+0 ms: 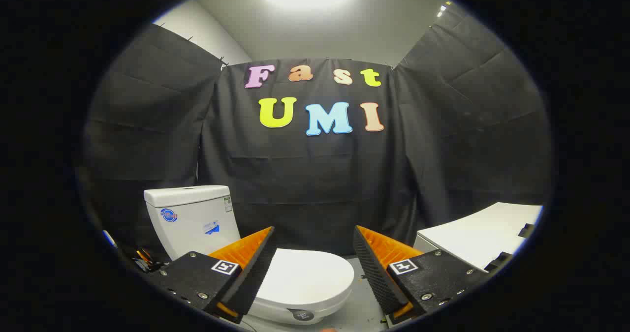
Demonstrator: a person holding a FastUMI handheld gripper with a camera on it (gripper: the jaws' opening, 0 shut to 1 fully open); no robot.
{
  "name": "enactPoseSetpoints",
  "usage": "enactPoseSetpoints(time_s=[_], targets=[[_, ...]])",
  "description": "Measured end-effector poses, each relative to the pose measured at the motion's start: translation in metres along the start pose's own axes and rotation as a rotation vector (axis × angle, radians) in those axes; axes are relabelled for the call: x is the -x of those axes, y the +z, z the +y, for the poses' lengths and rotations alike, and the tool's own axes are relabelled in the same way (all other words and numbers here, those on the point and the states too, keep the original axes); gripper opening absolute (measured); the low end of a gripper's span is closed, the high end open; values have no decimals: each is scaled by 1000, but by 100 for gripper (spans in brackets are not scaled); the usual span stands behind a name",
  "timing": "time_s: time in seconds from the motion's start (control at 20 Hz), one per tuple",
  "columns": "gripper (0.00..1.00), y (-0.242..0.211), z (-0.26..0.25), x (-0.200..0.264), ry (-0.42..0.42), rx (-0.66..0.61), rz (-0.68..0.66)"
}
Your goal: Open the toilet lid.
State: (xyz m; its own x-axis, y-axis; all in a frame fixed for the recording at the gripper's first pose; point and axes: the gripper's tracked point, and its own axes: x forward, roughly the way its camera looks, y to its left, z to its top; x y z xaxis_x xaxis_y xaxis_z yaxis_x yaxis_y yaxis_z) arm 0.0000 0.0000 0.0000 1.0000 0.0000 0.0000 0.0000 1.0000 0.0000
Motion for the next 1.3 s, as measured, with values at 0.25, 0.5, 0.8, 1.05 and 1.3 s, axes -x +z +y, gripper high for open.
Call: enactPoseSetpoints(time_s=[0.25, 0.5, 0.8, 1.05, 1.3], targets=[[95, -5, 0, -2, -3, -3, 12], [95, -6, 1, -2, -6, 1, 6], [95, -9, 5, -4, 10, -2, 9], [95, -19, 7, -10, 67, -86, 31], [94, -49, 3, -20, 97, -235, 126]])
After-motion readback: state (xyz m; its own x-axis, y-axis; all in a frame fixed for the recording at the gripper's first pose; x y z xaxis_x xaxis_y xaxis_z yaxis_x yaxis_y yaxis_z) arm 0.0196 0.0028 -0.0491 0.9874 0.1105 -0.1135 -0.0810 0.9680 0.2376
